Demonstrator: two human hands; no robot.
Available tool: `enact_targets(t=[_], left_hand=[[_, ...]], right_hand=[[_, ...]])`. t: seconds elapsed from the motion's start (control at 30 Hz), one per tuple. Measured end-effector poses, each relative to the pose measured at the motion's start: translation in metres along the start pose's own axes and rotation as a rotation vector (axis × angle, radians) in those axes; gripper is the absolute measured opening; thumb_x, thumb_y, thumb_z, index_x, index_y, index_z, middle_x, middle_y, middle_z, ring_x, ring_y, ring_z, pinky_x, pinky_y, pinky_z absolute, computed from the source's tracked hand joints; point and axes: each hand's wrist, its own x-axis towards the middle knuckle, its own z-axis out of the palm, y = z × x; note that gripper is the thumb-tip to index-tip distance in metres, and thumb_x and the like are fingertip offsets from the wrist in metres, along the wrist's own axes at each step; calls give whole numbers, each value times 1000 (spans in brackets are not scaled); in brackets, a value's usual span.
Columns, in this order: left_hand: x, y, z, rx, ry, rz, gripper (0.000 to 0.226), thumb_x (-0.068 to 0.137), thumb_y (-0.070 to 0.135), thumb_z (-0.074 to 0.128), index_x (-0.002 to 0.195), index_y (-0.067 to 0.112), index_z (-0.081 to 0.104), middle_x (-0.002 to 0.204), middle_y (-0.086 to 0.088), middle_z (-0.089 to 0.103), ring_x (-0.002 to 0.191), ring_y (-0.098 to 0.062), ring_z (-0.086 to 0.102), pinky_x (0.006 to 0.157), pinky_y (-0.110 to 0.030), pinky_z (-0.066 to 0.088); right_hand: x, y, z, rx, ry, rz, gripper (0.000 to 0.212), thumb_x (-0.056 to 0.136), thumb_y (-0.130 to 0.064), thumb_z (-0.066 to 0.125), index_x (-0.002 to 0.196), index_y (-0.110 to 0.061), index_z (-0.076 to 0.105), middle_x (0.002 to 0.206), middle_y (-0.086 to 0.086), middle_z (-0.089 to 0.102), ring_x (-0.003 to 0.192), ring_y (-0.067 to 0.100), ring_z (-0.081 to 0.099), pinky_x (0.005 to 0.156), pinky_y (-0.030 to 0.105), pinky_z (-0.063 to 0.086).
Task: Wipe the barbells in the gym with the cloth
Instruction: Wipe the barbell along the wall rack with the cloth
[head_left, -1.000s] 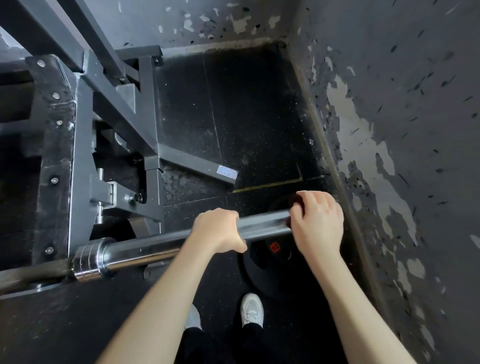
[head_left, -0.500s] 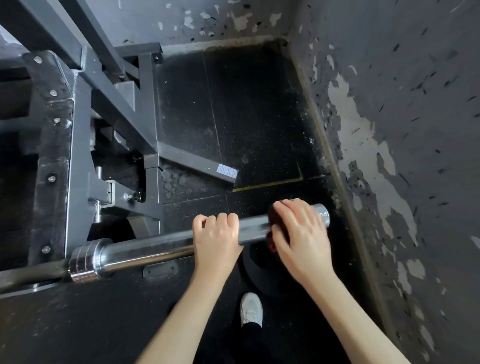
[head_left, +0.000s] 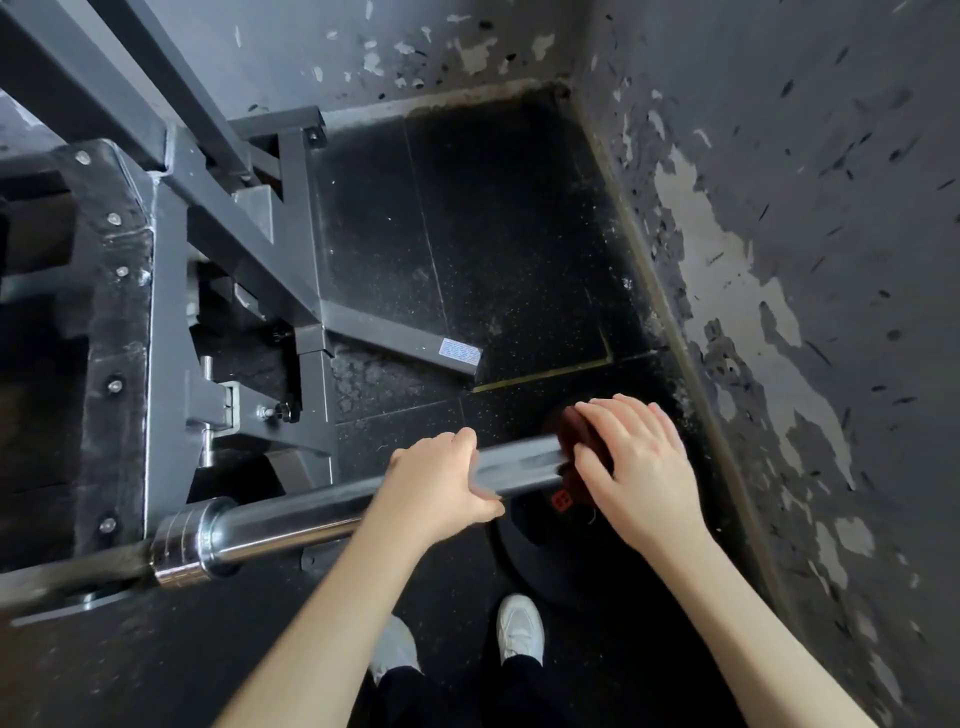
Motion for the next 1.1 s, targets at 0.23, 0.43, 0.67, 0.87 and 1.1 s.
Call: enact_targets(t=[0.23, 0.43, 0.67, 0.87, 1.1], left_hand=[[40, -14, -15, -94, -507, -50, 50, 65, 56, 75, 97, 24, 55, 98, 8, 59, 89, -15, 59, 78, -34, 51], [14, -2, -2, 57, -116, -28, 33, 71, 46, 66, 88, 24, 49, 76, 9, 58, 71, -15, 57, 58, -29, 38], [4, 2, 22, 180, 222, -32, 32, 75, 42, 65, 87, 25, 41, 72, 10, 46, 67, -16, 49, 70, -29, 28], [-2, 2, 49, 272, 536, -23, 46, 42, 19, 86, 66, 16, 47, 55, 3, 42, 49, -20, 42, 59, -33, 35], [-6, -3, 24, 166, 256, 44, 44, 73, 46, 74, 97, 21, 48, 92, 9, 55, 84, -17, 56, 80, -34, 42]], right_hand=[[-4, 13, -6, 40, -33, -105, 50, 87, -32, 40, 130, -17, 61, 133, -4, 60, 130, 19, 47, 113, 36, 31], [15, 10, -8, 38, 75, 278, 33, 89, -25, 48, 111, -10, 67, 118, 10, 54, 108, 29, 51, 88, 37, 39], [-4, -14, 3, -10, -41, -220, 41, 86, -32, 49, 121, -15, 62, 116, 0, 60, 109, 22, 54, 92, 37, 43], [13, -15, 3, -41, 150, 182, 31, 83, -26, 47, 101, -12, 69, 96, 4, 66, 94, 27, 58, 96, 42, 39], [-8, -25, 6, 85, 63, -90, 35, 84, -20, 51, 115, -13, 66, 112, -1, 67, 111, 15, 53, 103, 16, 25]])
